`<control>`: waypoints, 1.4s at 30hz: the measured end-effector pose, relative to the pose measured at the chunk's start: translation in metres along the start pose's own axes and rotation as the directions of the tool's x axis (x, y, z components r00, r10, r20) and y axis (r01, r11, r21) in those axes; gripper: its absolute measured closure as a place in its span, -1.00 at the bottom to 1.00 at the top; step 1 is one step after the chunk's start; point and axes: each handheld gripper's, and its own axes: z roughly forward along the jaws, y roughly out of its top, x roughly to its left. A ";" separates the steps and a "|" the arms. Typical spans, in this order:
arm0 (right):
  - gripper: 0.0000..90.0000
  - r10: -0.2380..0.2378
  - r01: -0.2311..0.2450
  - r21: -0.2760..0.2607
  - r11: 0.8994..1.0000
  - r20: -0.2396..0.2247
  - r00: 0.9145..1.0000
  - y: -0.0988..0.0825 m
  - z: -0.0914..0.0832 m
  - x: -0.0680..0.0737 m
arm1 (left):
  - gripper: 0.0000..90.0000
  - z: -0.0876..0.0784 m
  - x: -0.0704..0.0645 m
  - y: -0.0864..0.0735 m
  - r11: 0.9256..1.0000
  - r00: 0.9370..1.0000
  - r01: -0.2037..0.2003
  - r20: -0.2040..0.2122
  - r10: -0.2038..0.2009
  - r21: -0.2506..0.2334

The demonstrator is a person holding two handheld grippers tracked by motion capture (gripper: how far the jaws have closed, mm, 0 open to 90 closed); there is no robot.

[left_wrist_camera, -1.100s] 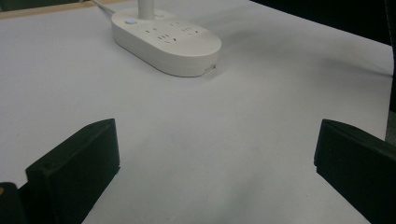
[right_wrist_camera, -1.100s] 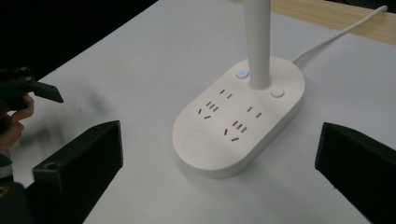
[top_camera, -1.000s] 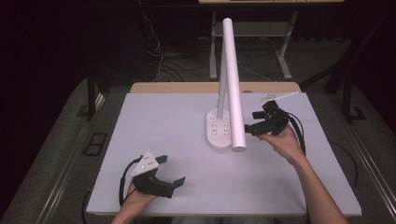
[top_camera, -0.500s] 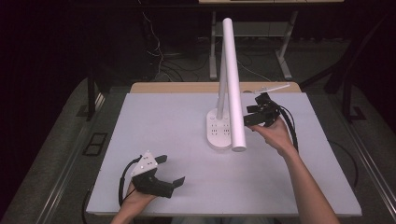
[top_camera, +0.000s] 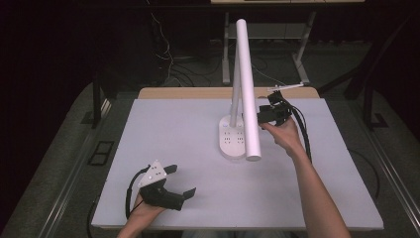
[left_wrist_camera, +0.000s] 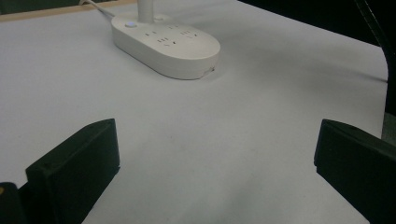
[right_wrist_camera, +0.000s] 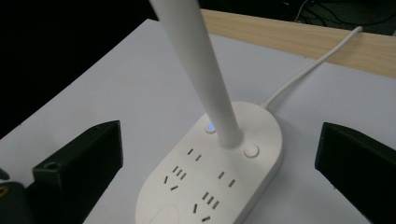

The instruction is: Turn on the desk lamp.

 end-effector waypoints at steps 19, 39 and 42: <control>0.29 0.068 -0.068 -0.020 0.997 0.000 0.998 -0.005 0.023 -0.028 | -1.00 -0.002 0.003 0.000 1.000 1.000 -0.003 0.000 0.003 -0.003; 0.71 0.081 -0.080 0.040 0.996 -0.021 0.996 -0.017 0.054 -0.038 | -1.00 -0.002 0.003 0.000 1.000 1.000 -0.002 0.003 0.002 -0.004; 0.76 0.079 -0.078 0.047 0.996 -0.021 0.997 -0.018 0.056 -0.039 | -1.00 -0.002 0.003 0.000 1.000 1.000 -0.003 0.003 0.003 -0.004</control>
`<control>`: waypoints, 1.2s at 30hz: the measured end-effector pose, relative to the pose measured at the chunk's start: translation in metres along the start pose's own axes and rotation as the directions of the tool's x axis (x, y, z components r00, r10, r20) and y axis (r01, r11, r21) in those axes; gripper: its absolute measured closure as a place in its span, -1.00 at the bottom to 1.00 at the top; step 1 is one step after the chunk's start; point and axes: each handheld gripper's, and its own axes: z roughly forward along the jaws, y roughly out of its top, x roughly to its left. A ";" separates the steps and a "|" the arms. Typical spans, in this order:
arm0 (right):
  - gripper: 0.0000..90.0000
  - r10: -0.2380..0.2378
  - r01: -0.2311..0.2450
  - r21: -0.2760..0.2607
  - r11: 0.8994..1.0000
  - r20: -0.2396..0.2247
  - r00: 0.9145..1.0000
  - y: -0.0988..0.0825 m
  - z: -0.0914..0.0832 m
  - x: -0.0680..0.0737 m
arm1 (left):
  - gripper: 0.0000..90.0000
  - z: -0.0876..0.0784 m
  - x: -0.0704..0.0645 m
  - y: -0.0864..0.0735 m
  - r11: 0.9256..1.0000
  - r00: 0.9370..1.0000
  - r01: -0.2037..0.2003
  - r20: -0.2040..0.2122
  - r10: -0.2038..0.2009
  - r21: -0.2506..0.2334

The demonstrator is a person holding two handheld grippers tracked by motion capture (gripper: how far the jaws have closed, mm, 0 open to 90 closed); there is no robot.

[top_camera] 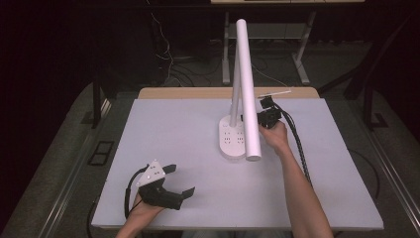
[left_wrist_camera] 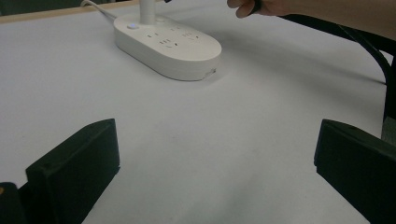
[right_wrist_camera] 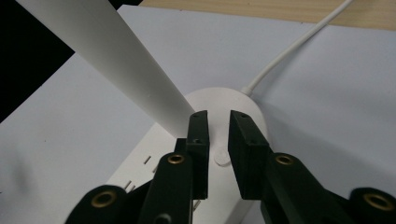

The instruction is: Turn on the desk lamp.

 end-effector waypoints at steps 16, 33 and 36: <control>0.98 0.011 -0.011 0.029 1.000 -0.005 1.000 -0.006 0.018 -0.006 | -1.00 0.001 -0.001 0.000 1.000 1.000 -0.004 -0.001 0.004 0.005; 0.99 0.014 -0.014 0.029 0.999 0.005 1.000 -0.012 0.021 -0.009 | -1.00 0.000 -0.002 0.000 1.000 1.000 -0.006 0.000 0.006 0.004; 0.99 0.014 -0.014 0.025 1.000 0.007 1.000 -0.012 0.020 -0.009 | -1.00 0.000 -0.002 0.000 1.000 1.000 -0.004 -0.002 0.004 0.004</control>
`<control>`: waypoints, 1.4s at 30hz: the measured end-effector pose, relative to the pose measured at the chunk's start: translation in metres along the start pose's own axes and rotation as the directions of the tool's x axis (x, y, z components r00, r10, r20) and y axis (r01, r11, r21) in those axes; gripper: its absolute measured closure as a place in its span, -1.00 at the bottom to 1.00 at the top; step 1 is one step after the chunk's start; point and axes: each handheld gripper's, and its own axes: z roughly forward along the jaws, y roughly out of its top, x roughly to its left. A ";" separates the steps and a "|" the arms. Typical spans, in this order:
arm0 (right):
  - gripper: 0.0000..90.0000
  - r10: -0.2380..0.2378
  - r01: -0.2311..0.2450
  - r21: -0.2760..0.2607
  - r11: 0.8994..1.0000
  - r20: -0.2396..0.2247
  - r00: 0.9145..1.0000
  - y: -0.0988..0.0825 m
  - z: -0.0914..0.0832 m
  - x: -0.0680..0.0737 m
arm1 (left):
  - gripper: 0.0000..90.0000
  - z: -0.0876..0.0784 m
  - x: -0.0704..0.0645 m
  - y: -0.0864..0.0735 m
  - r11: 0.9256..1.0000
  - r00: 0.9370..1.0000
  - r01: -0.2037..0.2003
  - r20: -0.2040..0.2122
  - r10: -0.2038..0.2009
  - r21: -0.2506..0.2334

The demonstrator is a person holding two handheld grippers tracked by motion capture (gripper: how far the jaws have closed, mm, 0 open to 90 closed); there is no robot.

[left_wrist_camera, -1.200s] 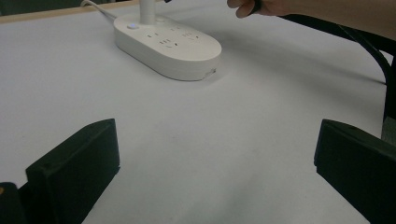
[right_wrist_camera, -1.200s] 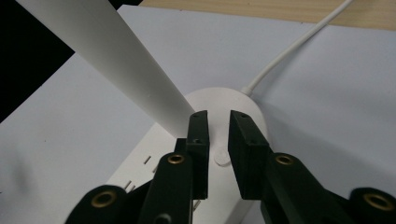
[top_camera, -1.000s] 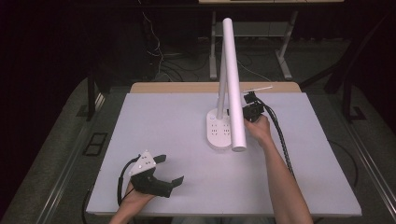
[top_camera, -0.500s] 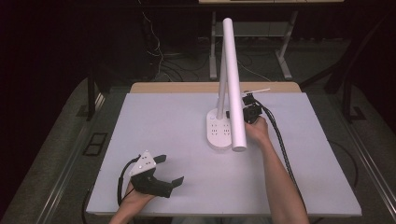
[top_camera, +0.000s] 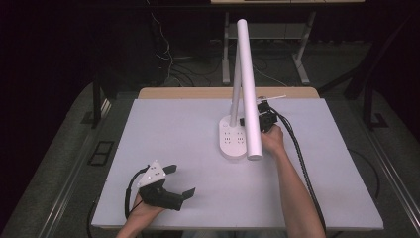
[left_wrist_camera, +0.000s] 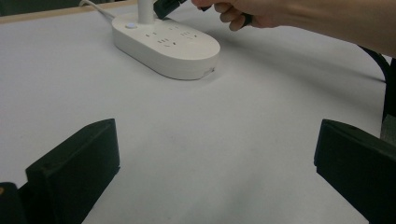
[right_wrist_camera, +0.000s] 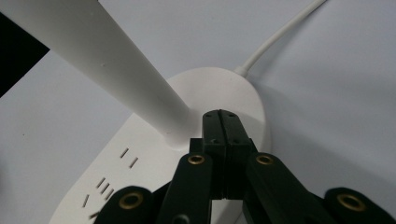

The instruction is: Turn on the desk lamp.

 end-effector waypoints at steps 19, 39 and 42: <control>0.99 -0.023 0.024 0.006 1.000 -0.029 0.999 0.004 -0.018 0.010 | -1.00 0.001 -0.001 0.000 1.000 1.000 -0.003 0.005 0.003 0.001; 0.98 -0.096 0.096 -0.034 0.995 -0.013 0.995 0.001 -0.076 0.028 | -1.00 0.001 -0.002 0.001 1.000 1.000 -0.006 0.016 0.006 -0.005; 0.98 -0.112 0.111 -0.038 0.993 -0.011 0.994 -0.002 -0.085 0.031 | -1.00 0.002 -0.002 0.000 1.000 1.000 0.001 0.017 -0.001 -0.007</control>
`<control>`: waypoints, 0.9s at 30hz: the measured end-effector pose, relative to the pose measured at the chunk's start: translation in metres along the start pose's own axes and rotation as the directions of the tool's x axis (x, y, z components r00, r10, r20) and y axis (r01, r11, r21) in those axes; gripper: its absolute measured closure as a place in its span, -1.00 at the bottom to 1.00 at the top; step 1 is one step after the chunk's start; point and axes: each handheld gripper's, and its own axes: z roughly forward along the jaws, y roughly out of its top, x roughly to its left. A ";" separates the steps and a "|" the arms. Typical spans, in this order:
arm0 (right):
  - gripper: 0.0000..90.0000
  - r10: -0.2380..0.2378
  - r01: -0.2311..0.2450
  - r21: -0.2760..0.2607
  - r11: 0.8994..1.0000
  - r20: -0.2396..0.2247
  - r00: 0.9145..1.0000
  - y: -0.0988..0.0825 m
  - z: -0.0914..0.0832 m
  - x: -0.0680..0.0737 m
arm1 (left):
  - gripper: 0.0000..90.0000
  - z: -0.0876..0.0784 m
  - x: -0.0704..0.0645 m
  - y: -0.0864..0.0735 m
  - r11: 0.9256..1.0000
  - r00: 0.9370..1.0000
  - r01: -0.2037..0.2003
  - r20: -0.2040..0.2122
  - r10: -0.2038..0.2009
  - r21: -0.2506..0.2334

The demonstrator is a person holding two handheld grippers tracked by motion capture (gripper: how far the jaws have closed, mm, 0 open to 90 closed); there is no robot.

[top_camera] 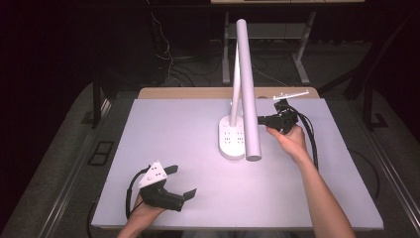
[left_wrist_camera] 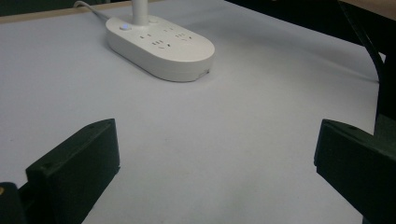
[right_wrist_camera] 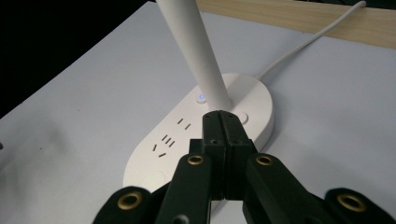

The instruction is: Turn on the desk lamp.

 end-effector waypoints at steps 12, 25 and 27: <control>0.98 -0.050 0.050 -0.015 0.999 -0.006 0.999 -0.018 -0.033 0.017 | -1.00 0.001 0.000 0.000 1.000 1.000 0.001 -0.001 -0.001 0.002; -0.04 -0.055 0.057 -0.045 0.997 0.032 0.998 -0.046 -0.061 0.036 | -1.00 0.001 0.000 0.000 1.000 1.000 0.002 -0.001 -0.002 0.001; -0.16 -0.058 0.060 -0.050 0.997 0.037 0.998 -0.049 -0.063 0.037 | -1.00 0.001 0.000 0.000 1.000 1.000 0.002 -0.002 -0.002 0.003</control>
